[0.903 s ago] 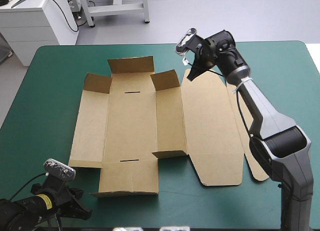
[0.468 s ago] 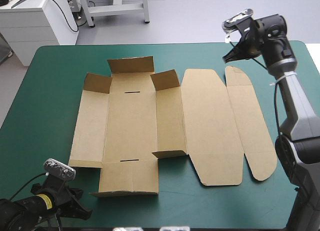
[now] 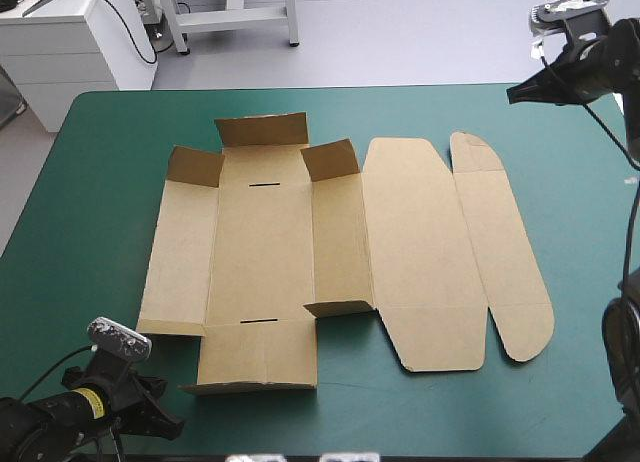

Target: Fold the box

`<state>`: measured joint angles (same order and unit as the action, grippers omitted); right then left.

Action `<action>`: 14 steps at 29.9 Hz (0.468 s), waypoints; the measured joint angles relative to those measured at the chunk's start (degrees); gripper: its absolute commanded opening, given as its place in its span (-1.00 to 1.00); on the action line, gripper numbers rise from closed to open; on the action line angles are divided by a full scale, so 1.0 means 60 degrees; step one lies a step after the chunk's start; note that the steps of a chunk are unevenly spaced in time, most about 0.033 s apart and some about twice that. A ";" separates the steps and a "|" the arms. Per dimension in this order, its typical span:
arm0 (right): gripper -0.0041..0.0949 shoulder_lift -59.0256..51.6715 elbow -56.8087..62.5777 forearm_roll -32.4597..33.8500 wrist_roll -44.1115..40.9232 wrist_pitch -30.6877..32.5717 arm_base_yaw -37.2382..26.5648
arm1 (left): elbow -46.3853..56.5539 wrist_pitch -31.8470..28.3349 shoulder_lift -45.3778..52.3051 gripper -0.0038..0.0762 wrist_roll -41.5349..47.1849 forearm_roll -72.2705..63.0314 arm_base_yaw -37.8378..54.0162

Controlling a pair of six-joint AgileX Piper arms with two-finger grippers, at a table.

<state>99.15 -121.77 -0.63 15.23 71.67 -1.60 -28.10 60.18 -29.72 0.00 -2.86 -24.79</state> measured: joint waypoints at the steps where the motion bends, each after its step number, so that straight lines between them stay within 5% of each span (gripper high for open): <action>1: -0.92 -0.0266 0.0272 -0.0031 0.0084 0.0000 -0.0008 | 0.0000 0.0000 0.0000 -0.92 0.0000 0.0000 0.0000; 14: -0.92 -0.4809 0.6323 -0.0656 0.0311 -0.1478 0.0002 | 0.0000 0.0000 0.0000 -0.92 0.0000 0.0009 0.0000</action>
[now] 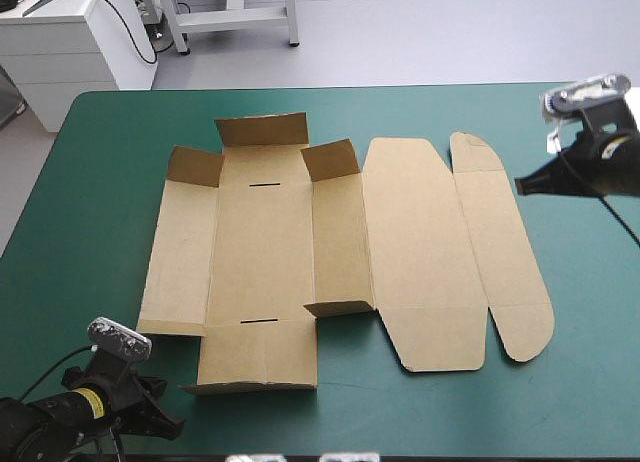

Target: Fold the box

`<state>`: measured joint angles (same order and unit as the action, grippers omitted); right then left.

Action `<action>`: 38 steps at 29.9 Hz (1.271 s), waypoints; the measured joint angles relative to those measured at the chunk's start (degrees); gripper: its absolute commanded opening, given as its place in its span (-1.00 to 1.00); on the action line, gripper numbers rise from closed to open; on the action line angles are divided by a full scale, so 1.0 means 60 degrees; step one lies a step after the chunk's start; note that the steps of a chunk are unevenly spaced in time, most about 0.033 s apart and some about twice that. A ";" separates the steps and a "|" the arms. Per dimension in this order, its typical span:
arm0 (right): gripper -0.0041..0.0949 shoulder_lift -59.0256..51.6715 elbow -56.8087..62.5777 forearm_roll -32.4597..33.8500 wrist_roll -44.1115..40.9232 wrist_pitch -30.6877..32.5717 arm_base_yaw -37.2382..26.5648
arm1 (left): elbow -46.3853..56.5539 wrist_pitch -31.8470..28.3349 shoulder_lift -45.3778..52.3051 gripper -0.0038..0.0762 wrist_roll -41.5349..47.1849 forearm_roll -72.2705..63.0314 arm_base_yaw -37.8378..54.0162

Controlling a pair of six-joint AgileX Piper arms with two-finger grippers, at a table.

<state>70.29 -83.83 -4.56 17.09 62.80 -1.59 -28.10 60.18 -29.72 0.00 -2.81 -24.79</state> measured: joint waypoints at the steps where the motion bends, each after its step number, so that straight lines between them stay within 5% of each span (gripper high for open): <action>1: -0.92 -0.0466 0.0634 -0.0061 0.0000 -0.0216 0.0000 | 0.0000 0.0000 0.0000 -0.92 0.0000 0.0000 0.0000; 9: -0.92 -0.3769 0.4455 -0.0217 0.0000 -0.1203 0.0000 | 0.0000 0.0000 0.0000 -0.92 0.0000 0.0000 0.0000; 21: -0.92 -0.7033 0.6863 -0.0728 0.0000 -0.1211 0.0000 | 0.0000 0.0000 0.0000 -0.92 0.0000 0.0000 0.0000; 29: -0.92 -0.7813 0.7805 -0.0920 0.0102 -0.1199 0.0000 | -0.0064 0.0068 0.0000 -0.92 0.0000 -0.0009 0.0000; 38: -0.92 -0.7833 0.7889 -0.0920 0.0195 -0.1455 0.0000 | -0.2101 0.1367 0.0000 -0.92 0.0000 -0.0048 0.0000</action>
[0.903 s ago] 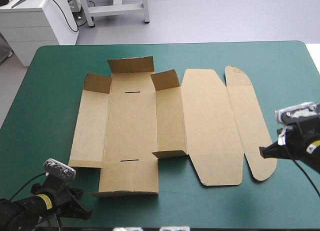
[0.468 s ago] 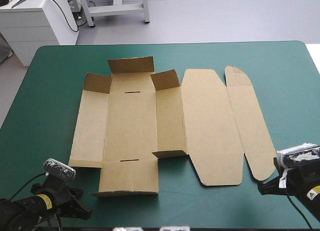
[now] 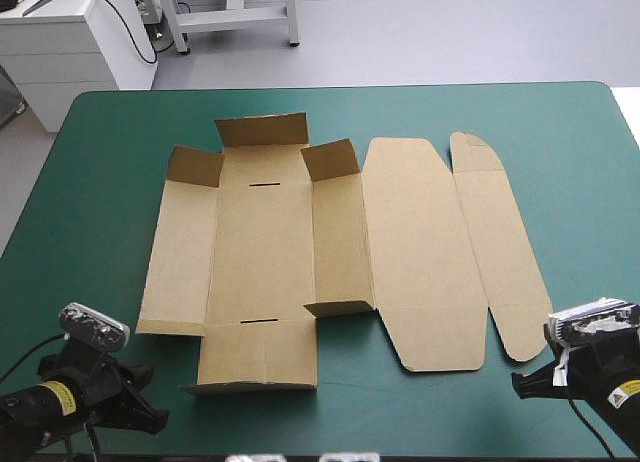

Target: Fold the box

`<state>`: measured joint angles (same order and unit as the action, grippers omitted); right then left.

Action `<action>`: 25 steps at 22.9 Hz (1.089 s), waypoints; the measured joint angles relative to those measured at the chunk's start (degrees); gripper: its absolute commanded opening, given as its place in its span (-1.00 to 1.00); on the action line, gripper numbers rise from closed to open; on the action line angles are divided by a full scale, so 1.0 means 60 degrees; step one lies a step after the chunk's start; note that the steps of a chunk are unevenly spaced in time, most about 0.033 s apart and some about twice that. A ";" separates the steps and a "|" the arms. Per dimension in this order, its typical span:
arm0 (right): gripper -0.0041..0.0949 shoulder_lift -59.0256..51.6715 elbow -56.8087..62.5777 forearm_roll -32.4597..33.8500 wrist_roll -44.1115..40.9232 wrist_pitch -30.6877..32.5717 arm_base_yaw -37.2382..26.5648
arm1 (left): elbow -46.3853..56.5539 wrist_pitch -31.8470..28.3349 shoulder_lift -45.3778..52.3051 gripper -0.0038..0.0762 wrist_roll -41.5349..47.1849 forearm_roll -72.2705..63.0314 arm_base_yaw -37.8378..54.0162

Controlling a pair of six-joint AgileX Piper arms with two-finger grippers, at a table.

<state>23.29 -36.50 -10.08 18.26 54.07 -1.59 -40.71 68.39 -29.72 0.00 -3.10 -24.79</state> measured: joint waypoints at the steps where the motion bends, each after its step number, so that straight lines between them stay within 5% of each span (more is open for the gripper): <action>1: -0.92 0.0000 0.0000 0.0000 0.0007 -0.0049 0.0000 | -0.0276 0.0084 0.0000 -0.92 0.0054 0.0000 0.0000; 11: -0.92 0.0000 0.0000 0.0000 0.0021 -0.0221 0.0000 | -0.2059 -0.0062 -0.0905 -0.92 0.0054 0.0408 0.0000; 25: -0.96 0.0000 0.0000 0.0000 0.0190 -0.0221 0.0000 | -0.2492 -0.1874 -0.4728 -0.86 -0.0050 0.1358 0.0044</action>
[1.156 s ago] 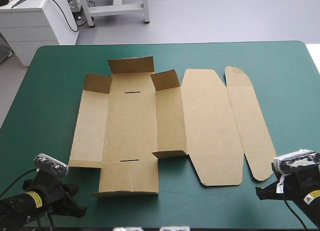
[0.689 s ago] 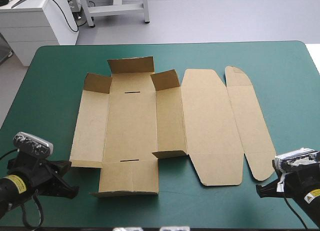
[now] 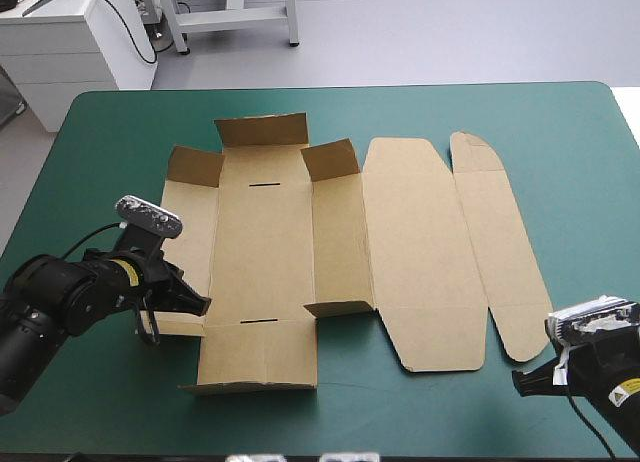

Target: Fold the box

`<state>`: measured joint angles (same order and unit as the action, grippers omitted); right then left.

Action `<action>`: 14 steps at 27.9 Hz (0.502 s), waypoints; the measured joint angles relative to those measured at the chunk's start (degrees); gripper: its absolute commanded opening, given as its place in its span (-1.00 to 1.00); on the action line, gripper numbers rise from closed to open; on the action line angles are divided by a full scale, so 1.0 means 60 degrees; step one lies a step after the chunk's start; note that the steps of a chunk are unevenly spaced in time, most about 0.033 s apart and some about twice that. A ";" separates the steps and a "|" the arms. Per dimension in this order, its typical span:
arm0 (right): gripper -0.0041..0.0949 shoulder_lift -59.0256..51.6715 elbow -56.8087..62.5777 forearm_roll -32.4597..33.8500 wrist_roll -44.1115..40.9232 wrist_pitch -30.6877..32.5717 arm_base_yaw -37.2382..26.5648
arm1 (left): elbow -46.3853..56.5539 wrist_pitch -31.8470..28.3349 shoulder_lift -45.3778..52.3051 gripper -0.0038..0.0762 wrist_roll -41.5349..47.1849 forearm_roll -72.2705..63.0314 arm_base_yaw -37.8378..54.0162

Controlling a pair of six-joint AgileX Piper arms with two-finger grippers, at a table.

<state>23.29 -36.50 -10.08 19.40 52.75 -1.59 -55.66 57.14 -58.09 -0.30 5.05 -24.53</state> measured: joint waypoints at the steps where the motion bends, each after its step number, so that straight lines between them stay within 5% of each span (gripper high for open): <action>1: -0.96 0.0000 0.0000 0.0000 0.0000 0.0000 0.0000 | 0.0000 -0.0051 -0.0105 -0.86 -0.0072 -0.0029 0.0099; 8: -0.96 0.0000 0.0000 0.0000 0.0051 0.0000 0.0000 | 0.0000 -0.0309 -0.0907 -0.86 -0.2828 -0.2695 0.2858; 14: -0.96 0.0000 0.0000 0.0000 0.0085 0.0000 0.0000 | 0.0000 0.0763 -0.1217 -0.86 -0.5670 -0.5603 0.5977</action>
<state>23.29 -36.50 -10.08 19.91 52.75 -1.59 -55.66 61.72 -65.39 -34.32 -28.56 11.33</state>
